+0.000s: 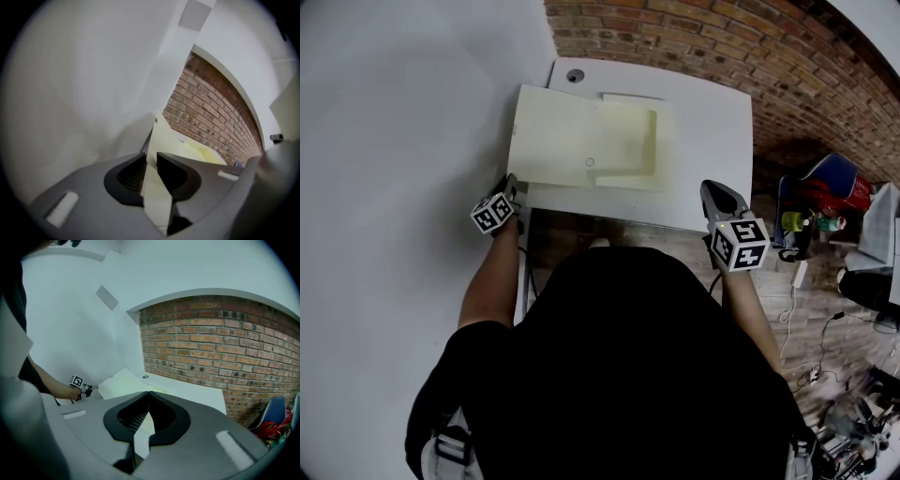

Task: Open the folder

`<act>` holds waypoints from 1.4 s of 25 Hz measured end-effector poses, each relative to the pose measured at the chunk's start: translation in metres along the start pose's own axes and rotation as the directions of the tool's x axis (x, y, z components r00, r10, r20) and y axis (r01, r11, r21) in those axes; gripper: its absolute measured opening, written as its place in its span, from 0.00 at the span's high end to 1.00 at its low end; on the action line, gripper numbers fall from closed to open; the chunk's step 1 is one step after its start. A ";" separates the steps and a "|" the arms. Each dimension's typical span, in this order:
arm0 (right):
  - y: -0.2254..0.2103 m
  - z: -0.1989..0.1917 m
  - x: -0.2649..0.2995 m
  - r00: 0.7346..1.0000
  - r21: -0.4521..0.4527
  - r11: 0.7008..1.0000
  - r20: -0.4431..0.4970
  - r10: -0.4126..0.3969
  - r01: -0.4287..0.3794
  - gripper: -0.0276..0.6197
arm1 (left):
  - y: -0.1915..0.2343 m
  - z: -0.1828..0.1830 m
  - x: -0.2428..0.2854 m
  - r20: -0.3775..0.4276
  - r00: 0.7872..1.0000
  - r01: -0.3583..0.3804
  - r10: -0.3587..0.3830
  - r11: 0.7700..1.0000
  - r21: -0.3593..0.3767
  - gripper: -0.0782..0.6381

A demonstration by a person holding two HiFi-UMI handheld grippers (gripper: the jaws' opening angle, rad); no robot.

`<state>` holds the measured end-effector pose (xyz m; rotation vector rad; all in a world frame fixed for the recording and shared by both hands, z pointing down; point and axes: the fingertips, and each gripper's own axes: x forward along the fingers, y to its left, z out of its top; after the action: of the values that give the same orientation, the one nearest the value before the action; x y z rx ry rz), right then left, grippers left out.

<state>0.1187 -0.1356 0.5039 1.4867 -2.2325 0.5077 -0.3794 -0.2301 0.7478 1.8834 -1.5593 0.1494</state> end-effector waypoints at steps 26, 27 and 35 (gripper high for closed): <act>-0.007 0.001 0.006 1.000 -0.040 0.999 0.002 0.031 -0.030 0.96 | -0.067 0.084 -0.016 0.190 0.974 0.104 -0.125 0.988 0.118 0.76; -0.007 0.002 0.007 1.000 -0.041 0.999 0.006 0.031 -0.031 0.96 | -0.071 0.088 -0.016 0.199 0.971 0.110 -0.133 0.986 0.123 0.76; -0.009 0.002 0.008 0.999 -0.035 0.999 0.009 0.038 -0.038 0.96 | -0.106 0.129 -0.030 0.296 0.942 0.121 -0.159 0.982 0.143 0.76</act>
<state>0.1236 -0.1462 0.5070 1.4348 -2.2696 0.4713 -0.3333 -0.2717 0.5895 2.1904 -1.6384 -0.1206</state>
